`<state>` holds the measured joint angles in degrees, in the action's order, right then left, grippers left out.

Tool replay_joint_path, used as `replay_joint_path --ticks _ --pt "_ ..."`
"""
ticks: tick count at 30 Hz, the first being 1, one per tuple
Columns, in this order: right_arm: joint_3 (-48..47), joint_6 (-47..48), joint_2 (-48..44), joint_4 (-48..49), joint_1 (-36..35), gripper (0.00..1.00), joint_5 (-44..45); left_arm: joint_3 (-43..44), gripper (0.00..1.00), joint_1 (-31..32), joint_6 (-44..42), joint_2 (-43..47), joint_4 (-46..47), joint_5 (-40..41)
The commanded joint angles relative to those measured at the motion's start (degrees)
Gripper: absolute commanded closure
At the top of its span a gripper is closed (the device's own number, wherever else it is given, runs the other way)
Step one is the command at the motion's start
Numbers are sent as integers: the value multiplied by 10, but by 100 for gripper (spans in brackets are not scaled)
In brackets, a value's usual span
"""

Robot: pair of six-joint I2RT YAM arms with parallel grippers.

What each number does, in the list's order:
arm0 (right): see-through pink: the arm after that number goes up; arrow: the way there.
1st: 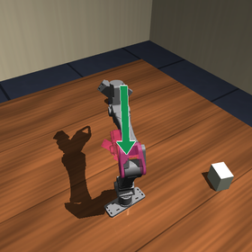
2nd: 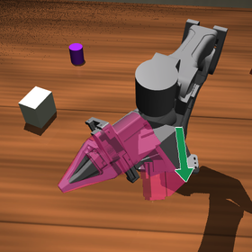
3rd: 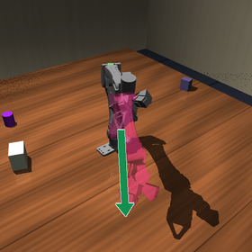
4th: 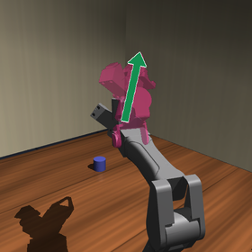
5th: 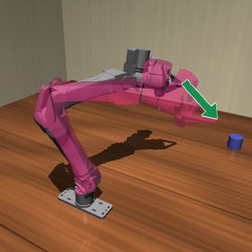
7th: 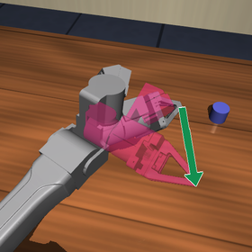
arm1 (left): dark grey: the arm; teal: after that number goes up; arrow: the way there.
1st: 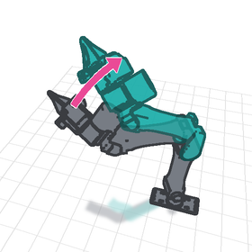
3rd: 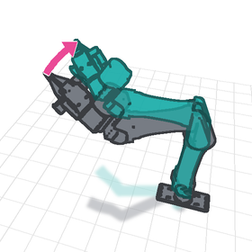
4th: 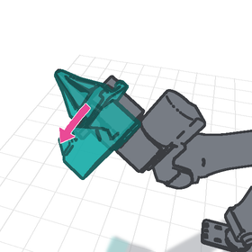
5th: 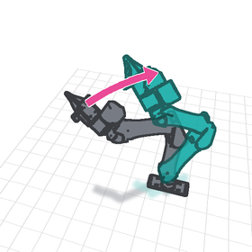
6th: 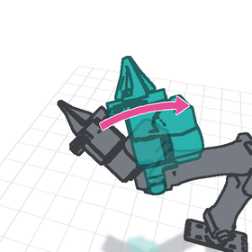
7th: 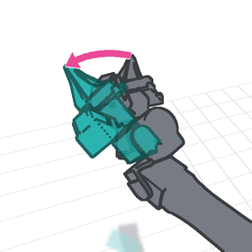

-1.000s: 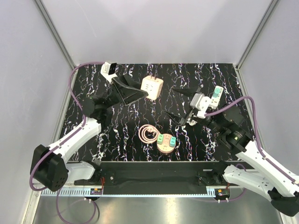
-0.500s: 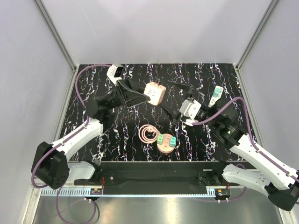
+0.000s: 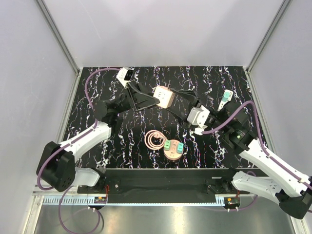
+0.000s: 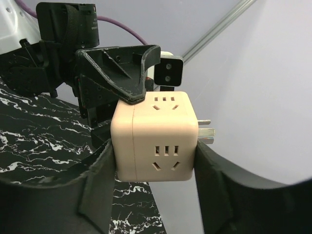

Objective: Insert the plug

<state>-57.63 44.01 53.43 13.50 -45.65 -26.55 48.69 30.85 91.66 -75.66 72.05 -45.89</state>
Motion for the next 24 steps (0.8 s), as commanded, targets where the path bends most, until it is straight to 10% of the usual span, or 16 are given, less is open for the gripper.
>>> replay_joint_path --ticks 1,4,8,13,16,24 --pt "-6 6 -2 37 -2 48 -6 2 99 4 12 -1 63 10" --pt "-1 12 -1 33 -2 56 3 7 95 4 19 -4 71 10" --pt "7 34 -3 34 -2 100 28 18 48 4 7 2 58 -9" --pt "-2 47 -16 -43 -2 100 44 44 24 -17 -182 65 -186 -37" --pt "-3 42 -23 -79 -2 100 41 94 14 -21 -385 119 -516 -5" --pt "-11 28 -10 -116 -2 100 26 175 10 -22 -538 130 -719 26"
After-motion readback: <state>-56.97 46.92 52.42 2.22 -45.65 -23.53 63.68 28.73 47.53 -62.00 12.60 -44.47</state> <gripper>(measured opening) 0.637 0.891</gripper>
